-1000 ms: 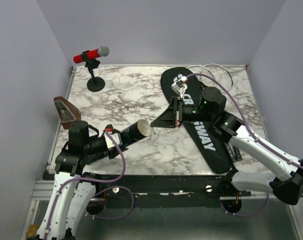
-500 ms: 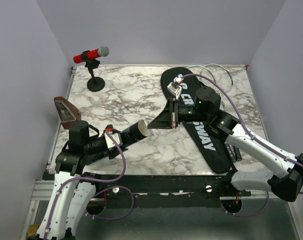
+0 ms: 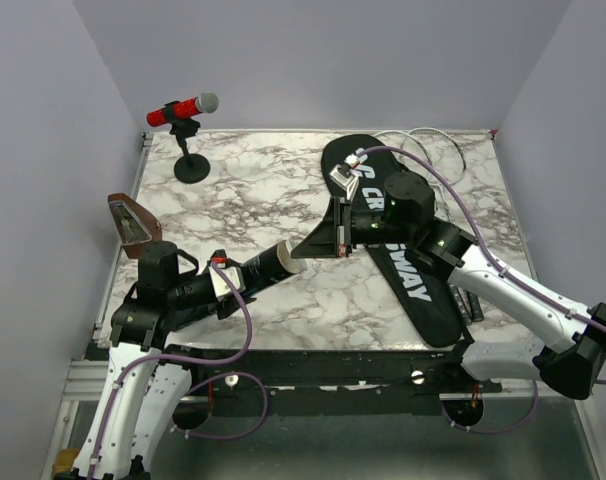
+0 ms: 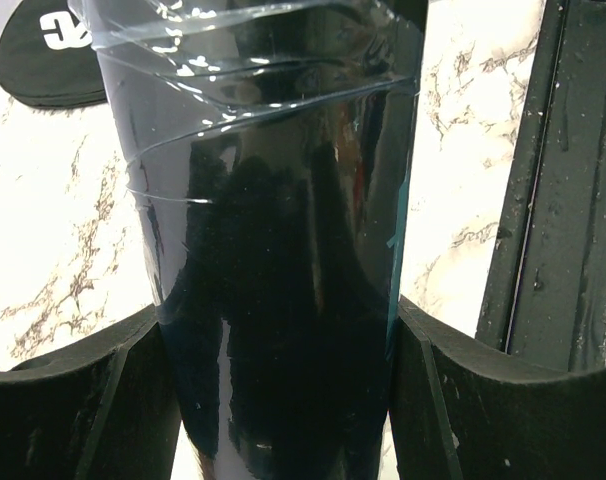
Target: Pack up the badminton gear
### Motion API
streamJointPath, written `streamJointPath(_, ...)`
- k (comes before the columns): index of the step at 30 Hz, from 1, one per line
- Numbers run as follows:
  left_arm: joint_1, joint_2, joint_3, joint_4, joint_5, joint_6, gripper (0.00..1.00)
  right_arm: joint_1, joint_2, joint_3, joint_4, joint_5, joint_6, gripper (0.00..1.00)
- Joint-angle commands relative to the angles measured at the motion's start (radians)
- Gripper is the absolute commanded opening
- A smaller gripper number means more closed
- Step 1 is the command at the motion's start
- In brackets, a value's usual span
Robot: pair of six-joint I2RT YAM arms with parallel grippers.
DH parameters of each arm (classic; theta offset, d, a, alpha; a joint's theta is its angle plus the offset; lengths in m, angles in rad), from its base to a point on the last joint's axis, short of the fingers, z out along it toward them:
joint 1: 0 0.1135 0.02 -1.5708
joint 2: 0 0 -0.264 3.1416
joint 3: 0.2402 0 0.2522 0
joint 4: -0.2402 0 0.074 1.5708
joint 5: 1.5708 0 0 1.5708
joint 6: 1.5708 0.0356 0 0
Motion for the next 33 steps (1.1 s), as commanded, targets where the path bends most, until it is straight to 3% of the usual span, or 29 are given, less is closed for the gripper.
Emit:
streamJointPath(1, 0.0, -0.01, 0.026, 0.037, 0.035, 0.014, 0.36, 0.018, 0.028, 0.022, -0.012, 0.015, -0.016, 0.0)
streamJointPath(18, 0.0, -0.013, 0.029, 0.037, 0.046, 0.015, 0.36, 0.044, 0.039, -0.024, 0.061, 0.01, 0.014, 0.01)
streamJointPath(33, 0.0, -0.02, 0.015, 0.033, 0.031, 0.009, 0.36, 0.082, 0.039, 0.09, -0.146, 0.116, -0.11, 0.01)
